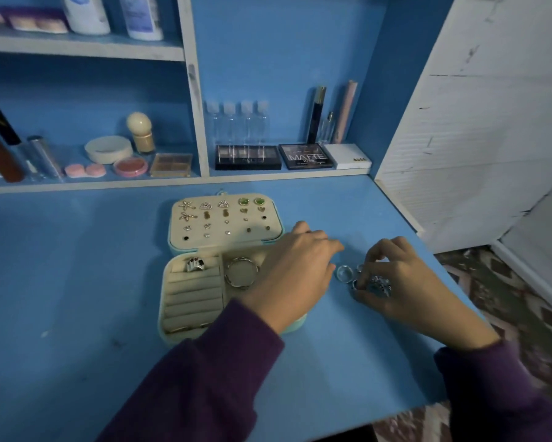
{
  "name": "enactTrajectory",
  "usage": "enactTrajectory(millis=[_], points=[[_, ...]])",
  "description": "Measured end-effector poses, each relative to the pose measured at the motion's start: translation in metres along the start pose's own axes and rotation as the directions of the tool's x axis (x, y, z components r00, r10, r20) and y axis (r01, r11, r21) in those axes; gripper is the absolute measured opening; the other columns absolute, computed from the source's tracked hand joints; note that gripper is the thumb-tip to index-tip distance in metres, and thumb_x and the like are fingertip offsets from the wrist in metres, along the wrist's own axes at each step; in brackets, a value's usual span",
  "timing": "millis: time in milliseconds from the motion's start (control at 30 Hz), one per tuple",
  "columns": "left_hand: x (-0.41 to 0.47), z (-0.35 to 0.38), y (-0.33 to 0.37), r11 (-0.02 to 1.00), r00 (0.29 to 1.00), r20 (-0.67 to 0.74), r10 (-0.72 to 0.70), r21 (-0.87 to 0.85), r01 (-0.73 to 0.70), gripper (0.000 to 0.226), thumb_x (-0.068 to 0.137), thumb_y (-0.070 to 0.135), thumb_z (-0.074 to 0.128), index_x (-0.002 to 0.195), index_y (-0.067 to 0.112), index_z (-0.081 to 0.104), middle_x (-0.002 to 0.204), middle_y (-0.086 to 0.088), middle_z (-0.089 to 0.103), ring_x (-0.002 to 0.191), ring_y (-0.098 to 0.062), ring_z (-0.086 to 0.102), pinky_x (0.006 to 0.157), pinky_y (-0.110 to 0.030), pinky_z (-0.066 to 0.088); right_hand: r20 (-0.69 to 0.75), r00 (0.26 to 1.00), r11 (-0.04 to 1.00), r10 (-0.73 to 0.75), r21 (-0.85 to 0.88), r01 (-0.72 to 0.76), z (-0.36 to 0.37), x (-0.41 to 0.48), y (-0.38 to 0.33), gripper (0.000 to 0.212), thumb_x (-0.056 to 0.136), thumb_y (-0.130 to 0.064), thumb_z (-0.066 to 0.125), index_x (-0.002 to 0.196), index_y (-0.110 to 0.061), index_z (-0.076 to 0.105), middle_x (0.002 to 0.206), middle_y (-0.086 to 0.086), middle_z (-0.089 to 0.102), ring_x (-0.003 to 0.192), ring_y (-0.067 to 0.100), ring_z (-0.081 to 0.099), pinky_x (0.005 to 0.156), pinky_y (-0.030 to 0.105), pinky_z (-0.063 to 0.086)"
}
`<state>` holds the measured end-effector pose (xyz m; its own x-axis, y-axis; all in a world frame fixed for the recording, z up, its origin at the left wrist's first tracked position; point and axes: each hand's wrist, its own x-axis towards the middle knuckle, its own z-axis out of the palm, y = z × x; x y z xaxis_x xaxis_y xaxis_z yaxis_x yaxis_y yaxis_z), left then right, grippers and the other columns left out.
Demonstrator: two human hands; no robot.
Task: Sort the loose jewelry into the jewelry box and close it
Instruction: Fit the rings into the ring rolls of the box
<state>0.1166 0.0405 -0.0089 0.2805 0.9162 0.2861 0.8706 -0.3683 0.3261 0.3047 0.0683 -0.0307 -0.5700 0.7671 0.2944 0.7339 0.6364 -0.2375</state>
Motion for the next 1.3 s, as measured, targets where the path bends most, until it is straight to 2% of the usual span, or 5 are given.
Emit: enactTrajectory(millis=[400, 633, 733, 1067, 1300], points=[[0.025, 0.028, 0.004, 0.997, 0.993, 0.114, -0.035, 0.073, 0.027, 0.020, 0.095, 0.022, 0.054, 0.108, 0.018, 0.069, 0.104, -0.003, 0.061, 0.109, -0.022, 0.046, 0.065, -0.030, 0.031, -0.057, 0.925, 0.718, 0.375, 0.650, -0.251, -0.024, 0.009, -0.021, 0.011, 0.081, -0.009, 0.069, 0.071, -0.013, 0.067, 0.075, -0.002, 0.068, 0.071, 0.013, 0.062, 0.066, 0.021, 0.047], [0.002, 0.000, -0.003, 0.966, 0.984, -0.005, -0.178, -0.189, 0.174, 0.017, 0.091, 0.022, 0.060, 0.101, 0.020, 0.072, 0.095, -0.003, 0.072, 0.092, -0.020, 0.064, 0.079, -0.035, 0.051, -0.061, 0.877, 0.345, 0.476, 0.931, -0.122, -0.016, 0.023, -0.043, 0.011, 0.087, 0.003, 0.056, 0.080, 0.001, 0.065, 0.079, 0.013, 0.071, 0.073, 0.023, 0.064, 0.066, 0.024, 0.052], [-0.022, -0.029, -0.018, 0.885, 0.959, -0.083, -0.271, -0.412, 0.215, 0.017, 0.083, 0.022, 0.073, 0.100, 0.022, 0.075, 0.085, 0.013, 0.072, 0.076, 0.005, 0.063, 0.073, -0.009, 0.049, -0.039, 0.891, 0.281, 0.452, 0.954, -0.101, -0.008, 0.031, -0.055, 0.012, 0.088, 0.001, 0.054, 0.082, 0.000, 0.065, 0.080, 0.014, 0.072, 0.073, 0.025, 0.064, 0.066, 0.024, 0.052], [-0.106, -0.069, -0.089, 0.886, 0.876, -0.266, -0.402, -0.353, 0.299, 0.025, 0.072, 0.009, 0.081, 0.095, 0.018, 0.077, 0.075, 0.025, 0.062, 0.082, 0.006, 0.062, 0.075, -0.009, 0.050, -0.182, 0.981, 0.800, 0.062, 0.597, 0.060, 0.032, 0.058, -0.112, 0.016, 0.083, -0.039, 0.067, 0.082, -0.024, 0.072, 0.079, -0.007, 0.070, 0.073, 0.006, 0.059, 0.067, 0.013, 0.044], [-0.116, -0.069, -0.103, 0.884, 0.884, -0.237, -0.404, -0.351, 0.310, 0.025, 0.071, 0.009, 0.081, 0.093, 0.018, 0.078, 0.072, 0.027, 0.059, 0.077, 0.011, 0.060, 0.072, -0.005, 0.047, -0.225, 0.963, 0.875, -0.151, 0.423, 0.236, 0.058, 0.073, -0.132, 0.027, 0.085, -0.035, 0.054, 0.087, -0.016, 0.073, 0.078, -0.010, 0.065, 0.076, 0.001, 0.049, 0.069, 0.016, 0.041]])
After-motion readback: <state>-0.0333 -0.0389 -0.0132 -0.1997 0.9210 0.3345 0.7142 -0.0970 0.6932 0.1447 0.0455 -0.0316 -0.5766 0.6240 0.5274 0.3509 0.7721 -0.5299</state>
